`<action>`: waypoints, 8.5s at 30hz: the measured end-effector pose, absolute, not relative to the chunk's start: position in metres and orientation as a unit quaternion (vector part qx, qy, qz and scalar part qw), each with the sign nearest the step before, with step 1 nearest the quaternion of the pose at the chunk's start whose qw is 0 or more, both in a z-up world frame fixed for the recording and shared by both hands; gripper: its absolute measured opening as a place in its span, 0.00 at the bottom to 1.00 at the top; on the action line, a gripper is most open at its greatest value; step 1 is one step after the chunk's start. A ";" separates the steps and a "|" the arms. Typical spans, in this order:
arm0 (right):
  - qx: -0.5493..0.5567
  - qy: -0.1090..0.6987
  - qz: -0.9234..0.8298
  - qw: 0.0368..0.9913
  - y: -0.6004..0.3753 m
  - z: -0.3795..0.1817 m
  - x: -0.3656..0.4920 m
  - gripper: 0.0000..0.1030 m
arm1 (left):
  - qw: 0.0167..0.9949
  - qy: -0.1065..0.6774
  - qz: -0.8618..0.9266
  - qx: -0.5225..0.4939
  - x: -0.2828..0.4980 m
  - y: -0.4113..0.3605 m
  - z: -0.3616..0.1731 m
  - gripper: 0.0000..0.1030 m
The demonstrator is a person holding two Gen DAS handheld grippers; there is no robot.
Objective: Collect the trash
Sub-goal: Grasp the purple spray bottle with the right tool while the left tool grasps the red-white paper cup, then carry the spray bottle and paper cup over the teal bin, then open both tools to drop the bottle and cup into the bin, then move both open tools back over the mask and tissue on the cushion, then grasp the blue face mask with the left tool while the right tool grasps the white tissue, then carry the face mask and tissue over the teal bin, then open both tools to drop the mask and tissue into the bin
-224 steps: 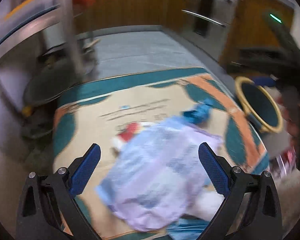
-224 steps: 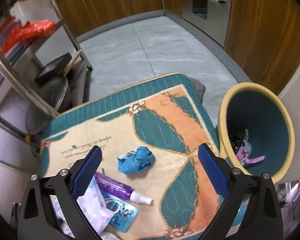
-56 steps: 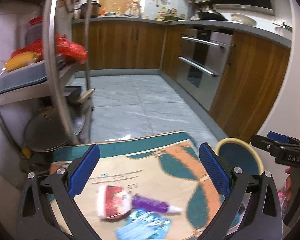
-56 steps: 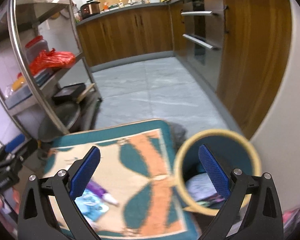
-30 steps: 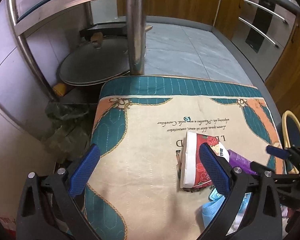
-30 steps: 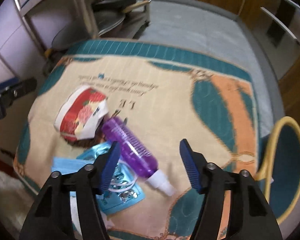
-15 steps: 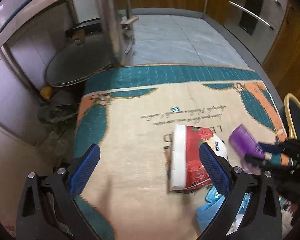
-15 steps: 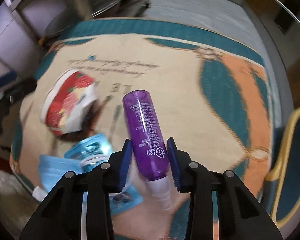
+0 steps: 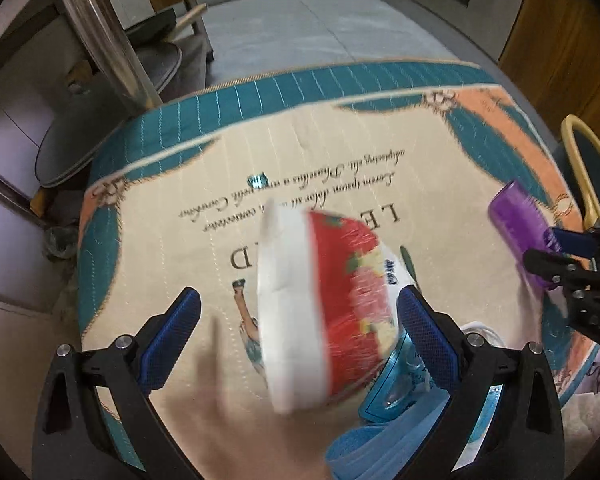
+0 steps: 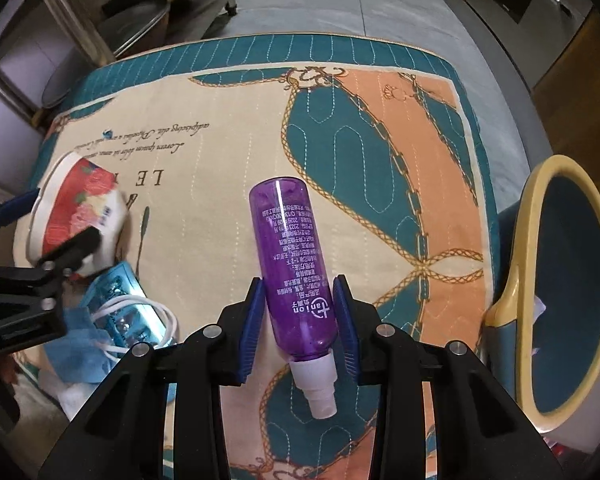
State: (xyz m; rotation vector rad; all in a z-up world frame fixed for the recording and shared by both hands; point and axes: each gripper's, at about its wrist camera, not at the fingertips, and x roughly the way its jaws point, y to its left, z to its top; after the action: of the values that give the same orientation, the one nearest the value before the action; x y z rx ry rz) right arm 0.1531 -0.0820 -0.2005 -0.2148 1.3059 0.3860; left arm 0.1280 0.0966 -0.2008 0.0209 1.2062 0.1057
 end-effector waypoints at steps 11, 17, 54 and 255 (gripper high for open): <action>-0.105 0.600 0.179 0.772 -0.083 -0.202 0.161 0.33 | 0.827 0.562 -0.005 -0.014 0.131 0.088 -0.197 0.34; -0.093 0.589 0.165 0.785 -0.095 -0.188 0.163 0.33 | 0.843 0.538 0.006 -0.002 0.127 0.085 -0.181 0.30; 0.040 0.481 0.021 0.875 -0.334 -0.059 0.147 0.33 | 0.907 0.387 -0.161 0.043 0.146 -0.110 -0.076 0.30; 0.121 0.533 -0.046 0.836 -0.384 -0.115 0.172 0.54 | 0.859 0.450 -0.229 0.086 0.166 -0.195 -0.113 0.53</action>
State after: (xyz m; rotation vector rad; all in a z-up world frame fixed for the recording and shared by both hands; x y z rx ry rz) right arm 0.1715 -0.3841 -0.1152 0.2561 1.1293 -0.0974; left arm 0.1660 -0.1947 -0.1129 0.1814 0.9449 -0.4799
